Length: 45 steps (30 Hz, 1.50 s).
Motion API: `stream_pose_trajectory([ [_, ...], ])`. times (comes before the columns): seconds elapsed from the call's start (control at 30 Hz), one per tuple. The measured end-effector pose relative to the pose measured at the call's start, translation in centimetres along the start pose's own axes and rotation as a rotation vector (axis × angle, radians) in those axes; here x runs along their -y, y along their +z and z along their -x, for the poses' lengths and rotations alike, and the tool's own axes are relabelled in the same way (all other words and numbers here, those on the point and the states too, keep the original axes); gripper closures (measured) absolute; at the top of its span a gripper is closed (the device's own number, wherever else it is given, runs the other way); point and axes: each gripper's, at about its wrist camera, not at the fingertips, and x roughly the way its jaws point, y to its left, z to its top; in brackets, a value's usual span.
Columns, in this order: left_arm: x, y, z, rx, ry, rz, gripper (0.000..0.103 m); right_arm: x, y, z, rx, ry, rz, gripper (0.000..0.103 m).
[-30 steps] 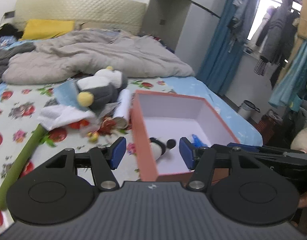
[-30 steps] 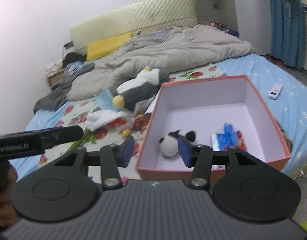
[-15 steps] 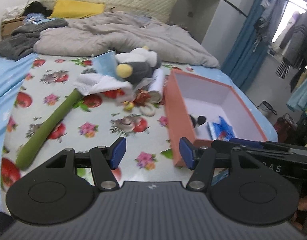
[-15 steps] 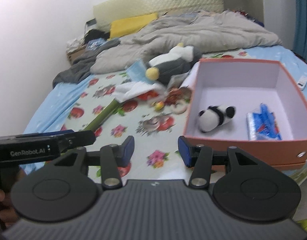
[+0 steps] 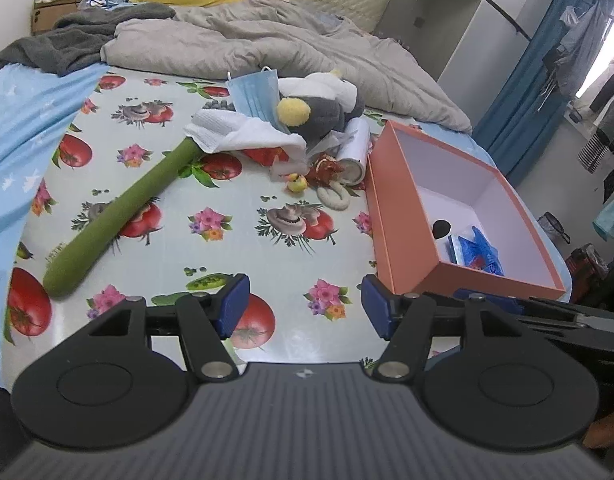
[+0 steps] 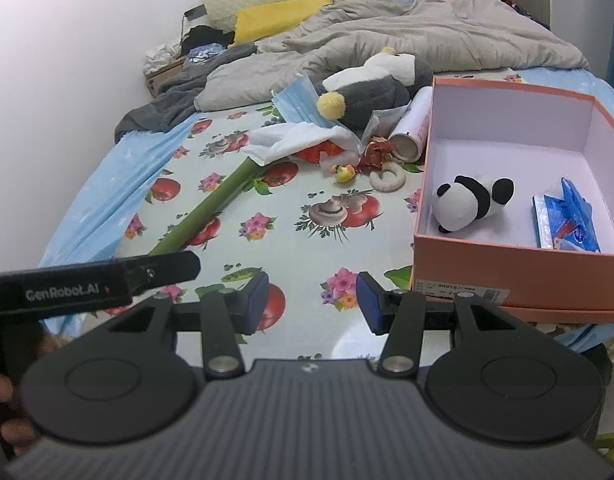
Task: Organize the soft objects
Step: 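Move the left gripper toward the pink-feathered toy and close on it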
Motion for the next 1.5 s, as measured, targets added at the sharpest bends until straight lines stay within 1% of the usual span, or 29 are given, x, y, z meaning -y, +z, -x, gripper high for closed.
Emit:
stream_pose_trajectory([
  [0.07,0.2,0.0,-0.8,-0.004,-0.001,0.002,0.036,0.2,0.0,-0.4,0.012,-0.005,-0.006,0.052],
  [0.17,0.4,0.1,-2.1,-0.012,0.011,-0.006,0.036,0.7,0.3,-1.6,-0.005,-0.010,-0.023,0.052],
  [0.27,0.1,0.7,-3.6,-0.015,0.013,0.003,0.036,0.8,0.7,-2.7,-0.004,-0.011,-0.012,0.052],
  [0.37,-0.2,1.6,-5.0,-0.008,0.024,0.006,0.036,0.4,1.2,-3.9,-0.009,0.011,0.005,0.052],
  [0.47,-0.8,2.6,-6.5,-0.012,0.026,0.030,0.036,0.1,1.7,-5.2,-0.014,0.008,0.029,0.052],
  [0.6,-1.7,3.6,-8.6,-0.031,0.025,0.061,0.036,0.2,3.0,-7.1,-0.027,0.001,0.021,0.052],
  [0.7,-2.8,4.3,-10.3,-0.041,0.019,0.093,0.036,0.0,4.1,-8.7,-0.019,-0.011,0.035,0.054],
  [0.87,-4.6,6.3,-13.4,-0.051,0.004,0.146,0.037,0.0,5.3,-12.6,-0.025,-0.091,0.071,0.058],
  [0.93,-5.3,7.2,-14.7,-0.053,-0.013,0.170,0.037,-0.1,5.7,-14.2,-0.029,-0.118,0.081,0.063],
  [1.0,-5.9,8.3,-16.1,-0.060,-0.023,0.183,0.041,-0.4,5.8,-15.4,-0.001,-0.159,0.095,0.071],
  [1.07,-6.3,9.2,-17.5,-0.071,-0.046,0.193,0.045,-0.6,5.7,-16.6,0.054,-0.217,0.117,0.071],
  [1.1,-6.5,9.7,-18.3,-0.082,-0.071,0.197,0.047,-0.5,5.7,-17.2,0.062,-0.246,0.122,0.071],
  [1.2,-6.9,11.0,-20.8,-0.114,-0.126,0.223,0.048,0.3,5.7,-19.3,0.073,-0.304,0.095,0.072],
  [1.3,-7.2,12.1,-23.4,-0.139,-0.166,0.239,0.049,1.1,6.0,-21.0,0.070,-0.334,0.077,0.072],
  [1.37,-7.2,12.6,-25.0,-0.150,-0.182,0.242,0.049,1.0,5.9,-21.6,0.105,-0.352,0.086,0.072],
  [1.4,-7.2,12.8,-25.7,-0.155,-0.190,0.244,0.049,0.8,5.8,-22.1,0.109,-0.368,0.101,0.072],
  [1.5,-7.1,13.2,-27.6,-0.177,-0.212,0.252,0.049,1.2,6.0,-23.7,0.087,-0.370,0.068,0.073],
])
